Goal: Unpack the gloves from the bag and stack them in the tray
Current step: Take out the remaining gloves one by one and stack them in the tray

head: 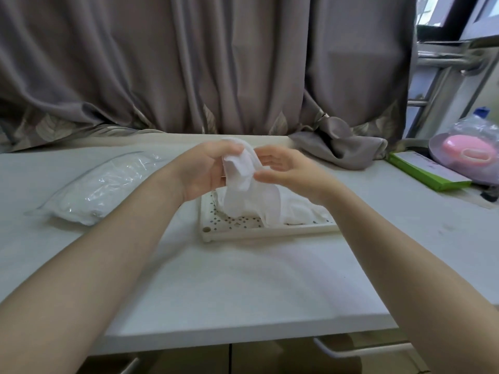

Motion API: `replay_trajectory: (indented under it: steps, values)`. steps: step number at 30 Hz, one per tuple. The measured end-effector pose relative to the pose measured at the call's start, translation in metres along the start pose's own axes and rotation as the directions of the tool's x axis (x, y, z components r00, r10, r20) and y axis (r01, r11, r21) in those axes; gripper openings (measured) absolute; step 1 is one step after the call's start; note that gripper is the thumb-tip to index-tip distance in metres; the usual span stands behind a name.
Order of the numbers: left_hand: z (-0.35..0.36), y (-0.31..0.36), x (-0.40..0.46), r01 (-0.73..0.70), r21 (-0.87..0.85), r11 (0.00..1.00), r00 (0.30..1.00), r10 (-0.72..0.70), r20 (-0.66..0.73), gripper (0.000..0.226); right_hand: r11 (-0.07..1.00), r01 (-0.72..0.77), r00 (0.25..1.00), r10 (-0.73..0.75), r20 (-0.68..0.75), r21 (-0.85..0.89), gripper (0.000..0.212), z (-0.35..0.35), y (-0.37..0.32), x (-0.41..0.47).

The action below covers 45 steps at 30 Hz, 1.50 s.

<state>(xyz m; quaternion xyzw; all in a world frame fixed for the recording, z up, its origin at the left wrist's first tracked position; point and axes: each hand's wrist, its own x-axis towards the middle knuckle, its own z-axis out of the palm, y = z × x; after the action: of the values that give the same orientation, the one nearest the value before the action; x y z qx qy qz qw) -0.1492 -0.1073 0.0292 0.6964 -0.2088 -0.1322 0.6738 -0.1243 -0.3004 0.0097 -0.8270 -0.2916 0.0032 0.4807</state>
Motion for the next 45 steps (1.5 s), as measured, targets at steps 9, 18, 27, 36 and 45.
replay_trajectory:
  steps: [9,18,27,36,45]
  values:
    - [0.008,0.003,0.012,0.073,-0.253,0.965,0.99,-0.101,-0.099,0.022,0.914,-0.162,0.987,0.154,0.053,0.372,0.012,-0.046,0.022,-0.026]
    - [0.021,-0.035,0.038,0.383,0.225,0.896,0.857,-0.255,-0.447,0.022,0.891,-0.423,0.906,0.421,-0.047,-0.167,0.025,-0.077,0.056,-0.017]
    - [0.018,-0.049,0.048,0.31,0.651,0.693,0.857,0.092,-0.506,0.027,0.854,-0.465,0.867,0.385,-0.317,-0.234,0.022,-0.061,0.075,0.019]
    - [0.013,-0.056,0.053,0.268,0.937,0.225,0.834,0.433,-0.342,0.04,0.746,-0.253,0.934,0.021,-0.358,-0.616,0.04,-0.031,0.066,0.019]
    - [0.015,-0.096,0.055,0.093,0.989,-0.112,0.977,-0.179,-0.112,0.074,0.503,-0.115,0.918,0.383,0.101,-0.856,0.102,-0.006,0.081,-0.009]
